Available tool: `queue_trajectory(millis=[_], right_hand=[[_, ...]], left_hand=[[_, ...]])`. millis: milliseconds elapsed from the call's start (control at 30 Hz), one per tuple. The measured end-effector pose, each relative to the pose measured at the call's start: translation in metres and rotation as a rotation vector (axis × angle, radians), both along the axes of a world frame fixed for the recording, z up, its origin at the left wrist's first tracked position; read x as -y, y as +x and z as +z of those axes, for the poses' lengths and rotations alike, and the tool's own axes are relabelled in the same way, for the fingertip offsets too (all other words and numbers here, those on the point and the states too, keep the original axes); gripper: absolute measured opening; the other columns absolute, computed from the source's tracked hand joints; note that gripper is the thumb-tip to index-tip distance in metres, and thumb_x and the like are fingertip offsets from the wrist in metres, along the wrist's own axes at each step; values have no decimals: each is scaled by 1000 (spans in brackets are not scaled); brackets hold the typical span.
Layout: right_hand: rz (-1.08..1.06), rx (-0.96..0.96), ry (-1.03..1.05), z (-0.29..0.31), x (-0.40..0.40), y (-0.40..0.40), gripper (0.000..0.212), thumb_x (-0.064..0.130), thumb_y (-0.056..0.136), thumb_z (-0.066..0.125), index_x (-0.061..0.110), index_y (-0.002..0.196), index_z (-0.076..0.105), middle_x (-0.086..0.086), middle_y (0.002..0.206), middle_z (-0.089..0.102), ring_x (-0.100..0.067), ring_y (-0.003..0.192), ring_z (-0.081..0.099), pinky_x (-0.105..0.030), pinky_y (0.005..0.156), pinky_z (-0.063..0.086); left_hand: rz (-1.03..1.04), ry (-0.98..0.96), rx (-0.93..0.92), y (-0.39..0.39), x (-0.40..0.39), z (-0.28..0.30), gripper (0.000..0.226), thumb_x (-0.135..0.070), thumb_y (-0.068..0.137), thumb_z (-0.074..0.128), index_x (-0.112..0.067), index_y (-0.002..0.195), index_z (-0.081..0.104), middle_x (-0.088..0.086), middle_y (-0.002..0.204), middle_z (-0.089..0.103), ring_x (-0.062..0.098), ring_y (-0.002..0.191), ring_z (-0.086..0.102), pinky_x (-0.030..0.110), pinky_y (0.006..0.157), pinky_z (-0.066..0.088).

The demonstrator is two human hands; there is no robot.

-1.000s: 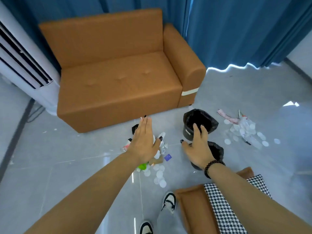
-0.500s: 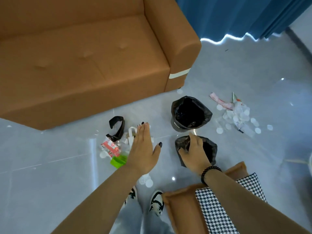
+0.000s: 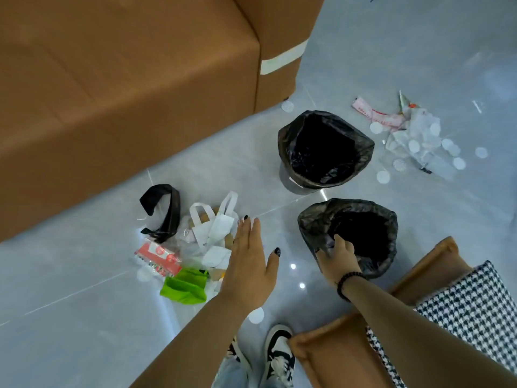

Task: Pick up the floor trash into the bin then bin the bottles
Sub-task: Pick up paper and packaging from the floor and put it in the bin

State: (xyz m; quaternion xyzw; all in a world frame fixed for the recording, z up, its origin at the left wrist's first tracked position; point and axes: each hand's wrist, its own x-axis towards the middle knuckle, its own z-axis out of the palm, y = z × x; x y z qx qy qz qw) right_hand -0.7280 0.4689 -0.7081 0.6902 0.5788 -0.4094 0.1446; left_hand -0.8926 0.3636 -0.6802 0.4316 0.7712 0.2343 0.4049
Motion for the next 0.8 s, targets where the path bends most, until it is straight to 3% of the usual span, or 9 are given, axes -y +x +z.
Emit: queue_trajectory(millis=[167, 300, 467, 600, 800], right_hand=[[60, 117, -11, -69, -13, -3, 68, 32, 91, 52, 16, 149, 19, -11, 151, 19, -33, 135, 28, -49, 106, 36], [118, 192, -83, -111, -24, -5, 74, 40, 87, 60, 27, 149, 21, -9, 158, 4, -32, 144, 5, -48, 114, 19], [147, 289, -115, -139, -25, -10, 77, 42, 83, 62, 19, 146, 25, -10, 153, 10, -33, 140, 14, -57, 112, 18], [448, 396, -71, -138, -8, -19, 70, 35, 84, 59, 16, 142, 25, -10, 148, 13, -30, 139, 15, -64, 112, 9], [941, 371, 52, -140, 17, -48, 96, 27, 79, 66, 12, 150, 3, -11, 150, 5, -27, 144, 2, -66, 110, 9]], left_hand=[[-50, -52, -11, -5, 5, -59, 73, -37, 99, 43, -16, 153, -1, -4, 161, -12, 8, 146, -14, 30, 121, 6], [-81, -83, -21, -8, 7, -90, 72, -37, 99, 44, -14, 153, 2, -2, 161, -10, 10, 147, -13, 31, 121, 6], [-66, -123, -16, -17, 9, -107, 71, -34, 99, 42, -14, 153, 2, -1, 161, -11, 13, 147, -13, 30, 121, 6], [-37, -125, -8, -25, 7, -110, 70, -32, 99, 43, -14, 153, 1, 0, 161, -10, 13, 147, -12, 26, 118, 3], [15, -154, 11, -35, 3, -111, 73, -32, 99, 45, -16, 153, -1, -1, 161, -11, 12, 147, -13, 29, 120, 7]])
